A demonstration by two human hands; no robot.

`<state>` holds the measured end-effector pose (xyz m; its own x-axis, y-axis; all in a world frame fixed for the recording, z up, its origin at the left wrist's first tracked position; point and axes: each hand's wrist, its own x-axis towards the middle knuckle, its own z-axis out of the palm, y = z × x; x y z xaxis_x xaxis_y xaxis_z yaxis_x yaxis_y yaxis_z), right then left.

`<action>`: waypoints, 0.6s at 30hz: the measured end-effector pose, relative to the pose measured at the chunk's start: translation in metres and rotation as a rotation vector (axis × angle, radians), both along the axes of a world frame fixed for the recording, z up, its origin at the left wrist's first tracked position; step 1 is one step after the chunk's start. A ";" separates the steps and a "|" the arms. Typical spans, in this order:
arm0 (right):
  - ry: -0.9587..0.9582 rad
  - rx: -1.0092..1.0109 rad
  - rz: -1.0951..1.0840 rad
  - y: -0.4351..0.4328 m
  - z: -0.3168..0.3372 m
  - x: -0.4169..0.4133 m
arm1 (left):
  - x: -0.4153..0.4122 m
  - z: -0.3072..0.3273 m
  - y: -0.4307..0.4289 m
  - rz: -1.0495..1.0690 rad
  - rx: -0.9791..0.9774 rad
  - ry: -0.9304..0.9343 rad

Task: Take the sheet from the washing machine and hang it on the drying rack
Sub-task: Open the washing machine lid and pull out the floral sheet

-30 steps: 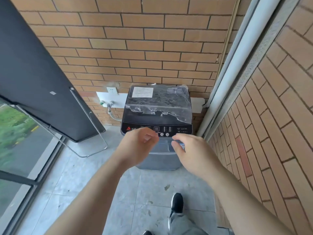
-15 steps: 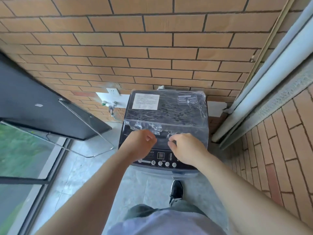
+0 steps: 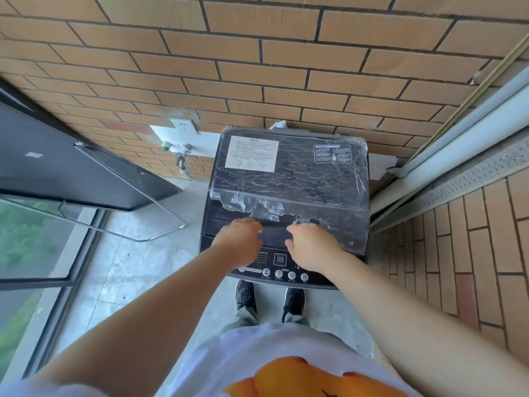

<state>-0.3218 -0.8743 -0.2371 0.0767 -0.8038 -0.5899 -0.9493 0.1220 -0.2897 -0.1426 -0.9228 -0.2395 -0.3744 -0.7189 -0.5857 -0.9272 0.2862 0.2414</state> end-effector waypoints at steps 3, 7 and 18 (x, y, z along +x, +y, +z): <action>-0.014 0.006 -0.008 -0.003 -0.015 0.012 | 0.008 -0.020 -0.002 -0.056 -0.009 -0.024; 0.023 0.083 0.052 -0.006 -0.034 0.021 | 0.021 -0.036 0.002 -0.086 0.038 -0.028; 0.175 -0.064 -0.069 -0.006 -0.020 0.040 | 0.046 -0.029 0.006 -0.091 -0.174 0.085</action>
